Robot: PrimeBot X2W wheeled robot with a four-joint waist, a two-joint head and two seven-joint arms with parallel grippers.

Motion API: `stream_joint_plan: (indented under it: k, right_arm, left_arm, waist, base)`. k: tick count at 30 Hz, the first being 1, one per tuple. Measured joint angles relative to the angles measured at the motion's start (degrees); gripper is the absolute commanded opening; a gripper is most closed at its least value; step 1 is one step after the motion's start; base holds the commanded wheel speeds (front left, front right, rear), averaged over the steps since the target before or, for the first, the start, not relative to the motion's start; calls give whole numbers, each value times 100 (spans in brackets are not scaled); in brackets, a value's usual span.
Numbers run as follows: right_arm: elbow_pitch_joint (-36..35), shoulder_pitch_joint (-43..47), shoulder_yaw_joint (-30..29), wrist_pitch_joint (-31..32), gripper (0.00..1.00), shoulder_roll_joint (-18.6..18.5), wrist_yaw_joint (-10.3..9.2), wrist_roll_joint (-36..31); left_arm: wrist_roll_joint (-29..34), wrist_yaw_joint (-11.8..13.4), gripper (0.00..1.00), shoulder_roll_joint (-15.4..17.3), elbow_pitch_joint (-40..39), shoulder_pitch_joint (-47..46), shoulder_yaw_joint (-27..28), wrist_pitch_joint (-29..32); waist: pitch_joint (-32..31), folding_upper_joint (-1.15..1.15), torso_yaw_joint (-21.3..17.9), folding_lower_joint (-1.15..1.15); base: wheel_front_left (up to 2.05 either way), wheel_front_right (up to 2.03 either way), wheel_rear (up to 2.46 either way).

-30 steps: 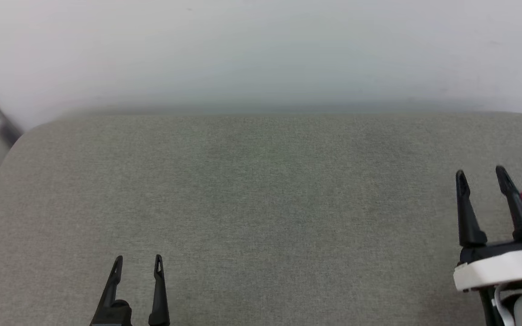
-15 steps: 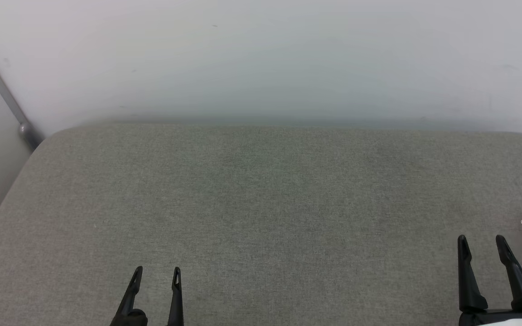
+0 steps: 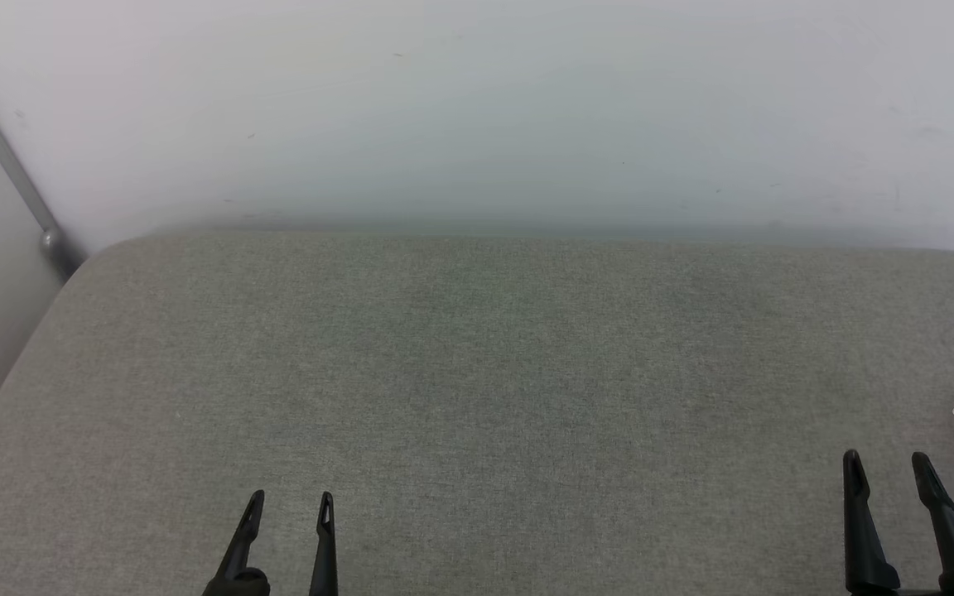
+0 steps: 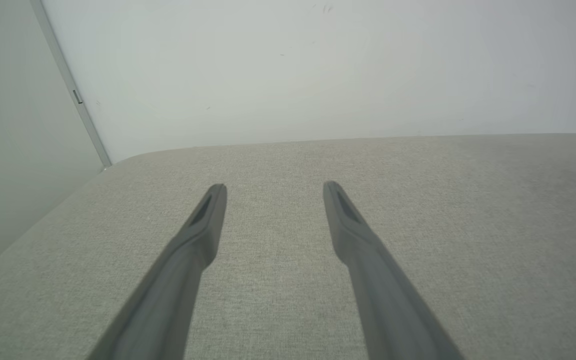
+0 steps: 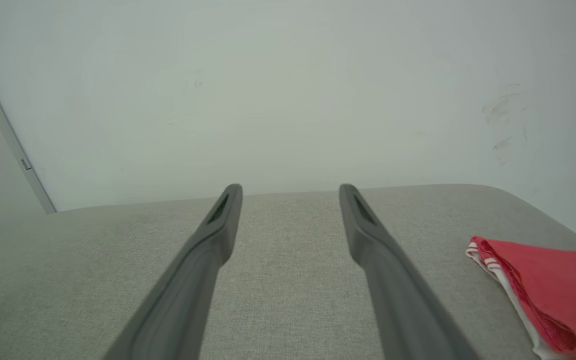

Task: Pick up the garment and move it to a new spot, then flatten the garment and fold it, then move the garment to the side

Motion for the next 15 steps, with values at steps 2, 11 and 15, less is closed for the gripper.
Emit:
stream_joint_plan:
  k: [2,11,15]
  right_arm:
    - [0,32,2,0,100,0,0,8]
    - [87,38,24,5,0,1,1,25]
    - [303,42,35,36,0,1,1,55]
  left_arm:
    - [-1,-16,100,-2,9,1,3,0]
    - [-9,-36,0,-19,81,13,35,2]
    - [-33,-36,0,-24,290,21,25,33]
  waist:
    - [-7,0,2,0]
    - [-21,0,-13,0]
    - [-19,0,-14,0]
  base:
    - [0,0,0]
    - [0,0,0]
    - [0,0,0]
